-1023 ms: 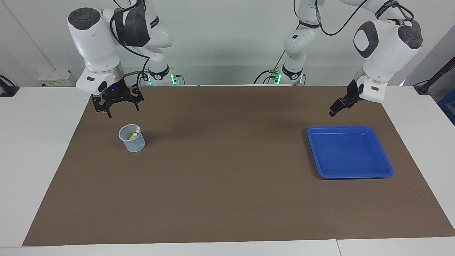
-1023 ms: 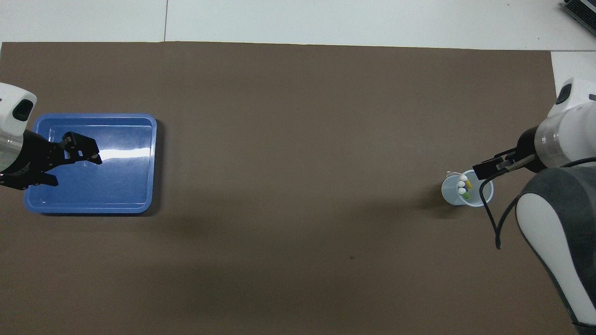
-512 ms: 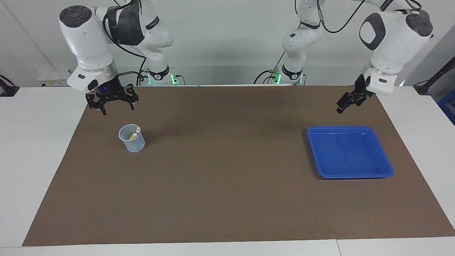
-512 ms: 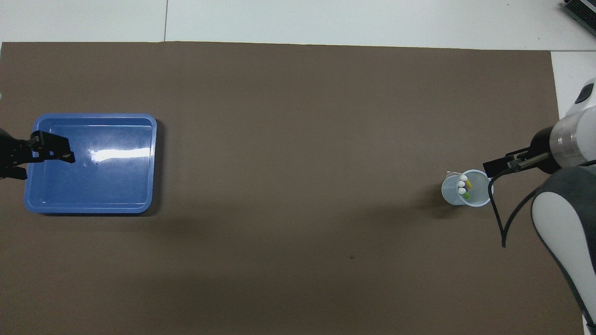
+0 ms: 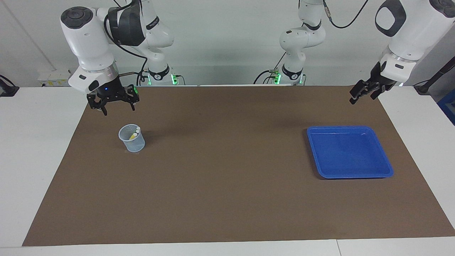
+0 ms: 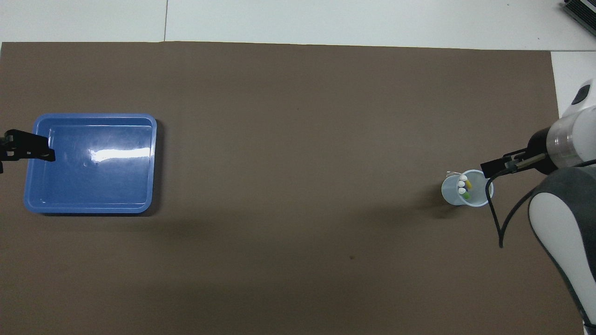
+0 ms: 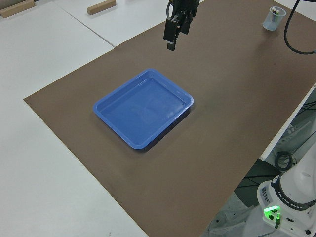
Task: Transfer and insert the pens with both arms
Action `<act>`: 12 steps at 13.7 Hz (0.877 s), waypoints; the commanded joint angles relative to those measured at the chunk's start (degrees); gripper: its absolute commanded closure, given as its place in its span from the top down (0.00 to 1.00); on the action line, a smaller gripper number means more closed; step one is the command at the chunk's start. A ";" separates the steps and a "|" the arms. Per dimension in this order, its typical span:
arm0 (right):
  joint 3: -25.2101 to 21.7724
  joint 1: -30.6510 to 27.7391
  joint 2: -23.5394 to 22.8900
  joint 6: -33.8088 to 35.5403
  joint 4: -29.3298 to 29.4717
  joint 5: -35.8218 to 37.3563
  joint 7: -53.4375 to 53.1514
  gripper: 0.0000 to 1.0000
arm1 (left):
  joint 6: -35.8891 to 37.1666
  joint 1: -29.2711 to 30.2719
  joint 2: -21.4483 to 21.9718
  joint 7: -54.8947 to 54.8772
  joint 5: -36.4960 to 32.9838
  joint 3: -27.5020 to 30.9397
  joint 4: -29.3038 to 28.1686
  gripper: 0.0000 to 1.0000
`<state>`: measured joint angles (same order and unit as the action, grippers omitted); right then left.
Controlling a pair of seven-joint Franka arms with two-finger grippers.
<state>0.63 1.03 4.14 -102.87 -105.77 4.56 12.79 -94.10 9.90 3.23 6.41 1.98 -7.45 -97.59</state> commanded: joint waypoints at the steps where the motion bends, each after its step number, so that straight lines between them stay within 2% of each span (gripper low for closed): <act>1: -0.46 0.03 0.78 -0.49 -0.75 -1.22 -0.84 1.00 | 0.32 -1.03 0.19 0.09 -1.10 -0.45 0.39 1.00; 6: -0.46 -0.24 0.70 -0.49 -0.75 -1.22 -0.84 1.00 | 0.06 -1.20 1.25 0.27 -0.75 -0.54 0.30 1.00; 12: -0.46 -0.24 0.70 -0.49 -0.75 -1.22 -0.84 1.00 | -2.31 -3.31 0.46 0.35 -0.75 -0.46 1.18 1.00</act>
<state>0.27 1.03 4.14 -102.87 -105.77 4.56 12.79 -95.02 8.24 3.84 6.44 1.98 -8.46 -97.11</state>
